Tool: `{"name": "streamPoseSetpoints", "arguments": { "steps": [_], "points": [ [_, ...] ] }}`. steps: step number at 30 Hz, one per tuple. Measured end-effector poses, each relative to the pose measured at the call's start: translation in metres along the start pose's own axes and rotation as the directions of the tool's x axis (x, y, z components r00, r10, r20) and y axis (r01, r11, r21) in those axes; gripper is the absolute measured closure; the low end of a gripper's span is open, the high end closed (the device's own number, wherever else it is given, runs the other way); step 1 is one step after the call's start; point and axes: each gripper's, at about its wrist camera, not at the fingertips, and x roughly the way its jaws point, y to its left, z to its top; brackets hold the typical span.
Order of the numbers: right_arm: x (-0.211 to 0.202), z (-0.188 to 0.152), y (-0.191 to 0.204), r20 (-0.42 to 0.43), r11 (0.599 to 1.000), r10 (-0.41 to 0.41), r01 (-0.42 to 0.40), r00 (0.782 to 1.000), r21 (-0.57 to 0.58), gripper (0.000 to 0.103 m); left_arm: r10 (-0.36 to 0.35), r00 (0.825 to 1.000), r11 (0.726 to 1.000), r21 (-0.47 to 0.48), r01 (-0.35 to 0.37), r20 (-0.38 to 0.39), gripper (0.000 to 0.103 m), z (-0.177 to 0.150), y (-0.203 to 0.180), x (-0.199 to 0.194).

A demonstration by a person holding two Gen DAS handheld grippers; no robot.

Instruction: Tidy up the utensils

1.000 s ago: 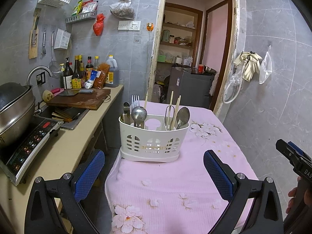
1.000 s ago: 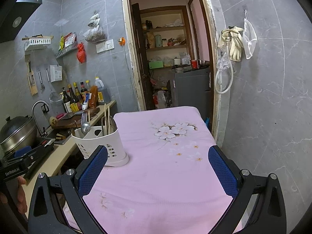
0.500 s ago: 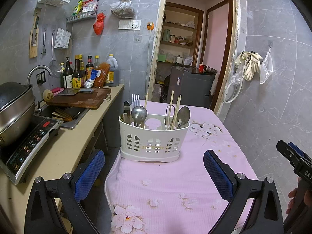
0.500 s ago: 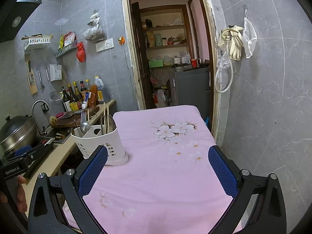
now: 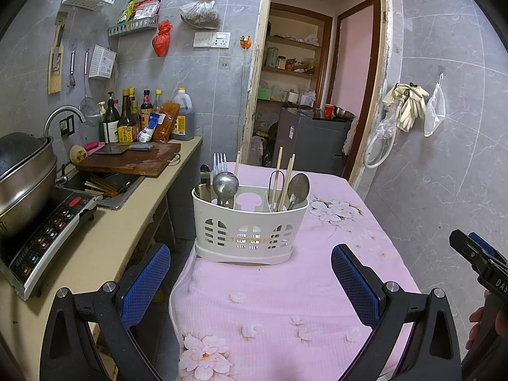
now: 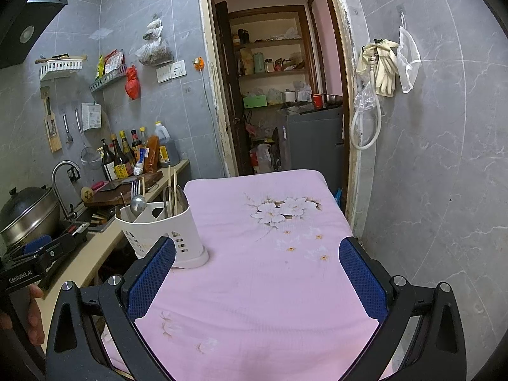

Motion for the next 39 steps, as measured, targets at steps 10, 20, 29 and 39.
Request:
{"name": "streamPoseSetpoints", "arguments": {
  "steps": [10,20,29,39],
  "points": [
    [0.001,-0.002,0.001,-0.002,1.000,0.002,-0.002,1.000,0.001,0.002,0.002,1.000,1.000,0.001,-0.002,-0.003,0.001,0.000,-0.001,0.000],
    [0.003,-0.004,0.004,-0.001,1.000,-0.005,0.005,1.000,-0.011,0.002,0.002,1.000,1.000,0.001,-0.002,-0.012,0.001,0.001,-0.001,0.001],
    [0.005,-0.006,0.004,-0.005,1.000,-0.003,0.003,1.000,-0.018,0.002,0.014,1.000,1.000,0.019,-0.014,-0.006,0.001,0.005,-0.009,0.004],
    [0.011,-0.004,-0.001,-0.015,1.000,0.002,-0.002,1.000,-0.017,0.002,0.019,1.000,0.999,0.029,-0.019,-0.021,0.001,0.005,-0.012,0.008]
  ]
}}
